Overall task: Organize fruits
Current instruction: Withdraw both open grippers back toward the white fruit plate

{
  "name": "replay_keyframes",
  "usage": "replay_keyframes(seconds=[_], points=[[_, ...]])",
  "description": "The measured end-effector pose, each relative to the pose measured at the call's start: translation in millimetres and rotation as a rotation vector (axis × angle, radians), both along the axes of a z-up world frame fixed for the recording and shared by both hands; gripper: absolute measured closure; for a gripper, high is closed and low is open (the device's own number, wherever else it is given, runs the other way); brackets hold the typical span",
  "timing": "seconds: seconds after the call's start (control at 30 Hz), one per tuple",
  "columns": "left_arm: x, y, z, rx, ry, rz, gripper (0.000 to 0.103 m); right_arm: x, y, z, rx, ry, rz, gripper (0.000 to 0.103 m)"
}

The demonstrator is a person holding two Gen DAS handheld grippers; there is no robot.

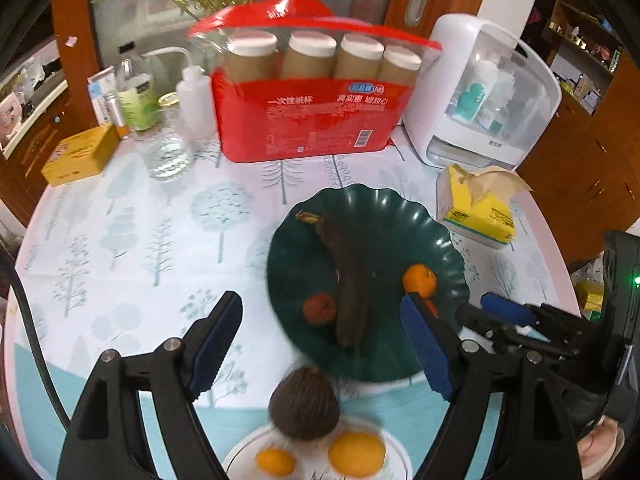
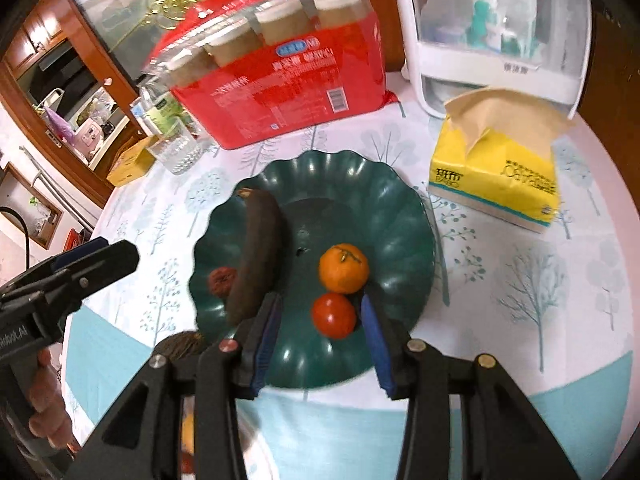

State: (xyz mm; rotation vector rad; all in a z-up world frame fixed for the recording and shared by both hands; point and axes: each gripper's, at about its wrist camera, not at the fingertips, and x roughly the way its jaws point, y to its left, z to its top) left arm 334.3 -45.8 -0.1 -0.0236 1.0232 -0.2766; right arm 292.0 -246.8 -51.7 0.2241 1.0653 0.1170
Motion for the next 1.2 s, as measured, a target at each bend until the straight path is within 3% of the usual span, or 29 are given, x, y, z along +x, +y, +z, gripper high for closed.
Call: replay_keyframes(seconds=[0.4,0.6,0.93,1.2], points=[[-113,47,41,0.03,-0.076,-0.021,0.019,-98,37,66,-0.106,-0.13,0.079,0.061],[-167,58,53,0.035,-0.164,-0.025,0.018,-150,55,87,-0.128,-0.209,0.112,0.061],[-236,59,38,0.11,-0.311,-0.015,0.014,-212,71,77,-0.134,-0.261,0.127,0.061],[-265,62,-5,0.108,-0.306,-0.01,0.013,-235,85,46,-0.138,-0.26,0.145,0.061]])
